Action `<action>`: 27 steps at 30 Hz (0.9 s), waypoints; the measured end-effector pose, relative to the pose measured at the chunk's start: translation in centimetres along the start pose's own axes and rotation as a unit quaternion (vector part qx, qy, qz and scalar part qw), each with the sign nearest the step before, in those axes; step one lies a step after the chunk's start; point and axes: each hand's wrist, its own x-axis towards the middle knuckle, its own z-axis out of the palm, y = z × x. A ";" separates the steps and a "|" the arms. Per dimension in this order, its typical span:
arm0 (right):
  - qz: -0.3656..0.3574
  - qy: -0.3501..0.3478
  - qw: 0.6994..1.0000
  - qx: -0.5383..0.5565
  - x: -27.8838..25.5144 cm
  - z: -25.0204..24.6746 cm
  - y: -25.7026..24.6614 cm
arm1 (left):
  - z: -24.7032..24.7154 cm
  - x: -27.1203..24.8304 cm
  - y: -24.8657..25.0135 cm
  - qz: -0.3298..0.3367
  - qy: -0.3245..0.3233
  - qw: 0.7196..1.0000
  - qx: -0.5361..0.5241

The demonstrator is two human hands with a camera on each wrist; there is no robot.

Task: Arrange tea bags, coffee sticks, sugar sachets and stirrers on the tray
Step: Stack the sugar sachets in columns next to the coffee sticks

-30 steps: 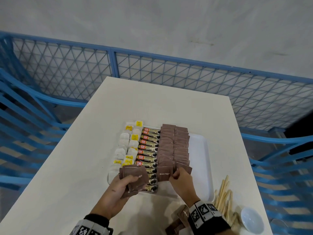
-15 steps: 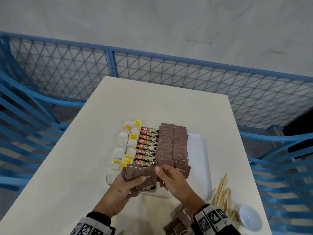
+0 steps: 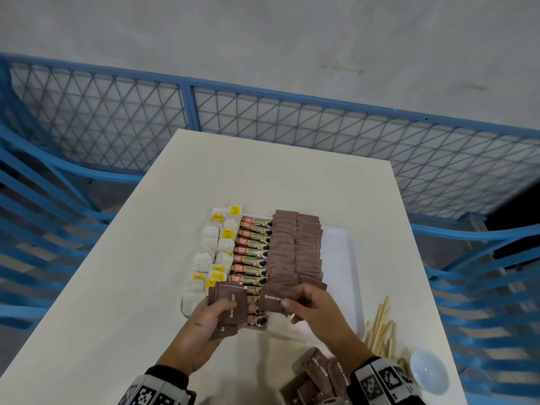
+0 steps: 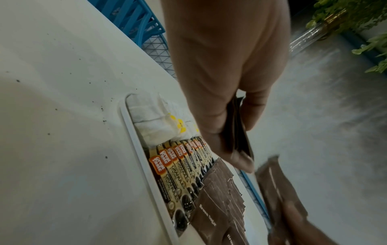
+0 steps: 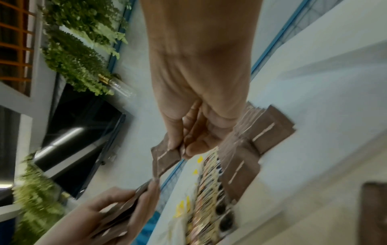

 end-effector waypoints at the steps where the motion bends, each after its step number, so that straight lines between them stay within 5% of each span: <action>1: 0.004 0.026 1.000 -0.012 0.0 -0.7 0.2 | -0.1 0.0 -0.1 0.002 0.000 1.000 0.001; 8: 0.082 0.190 0.973 -0.097 1.2 -5.9 3.3 | 0.2 -0.2 -0.1 0.014 0.012 0.999 0.034; 27: 0.115 0.221 0.953 -0.174 3.2 -4.2 4.8 | 0.2 -0.2 -0.3 0.018 0.047 0.997 0.054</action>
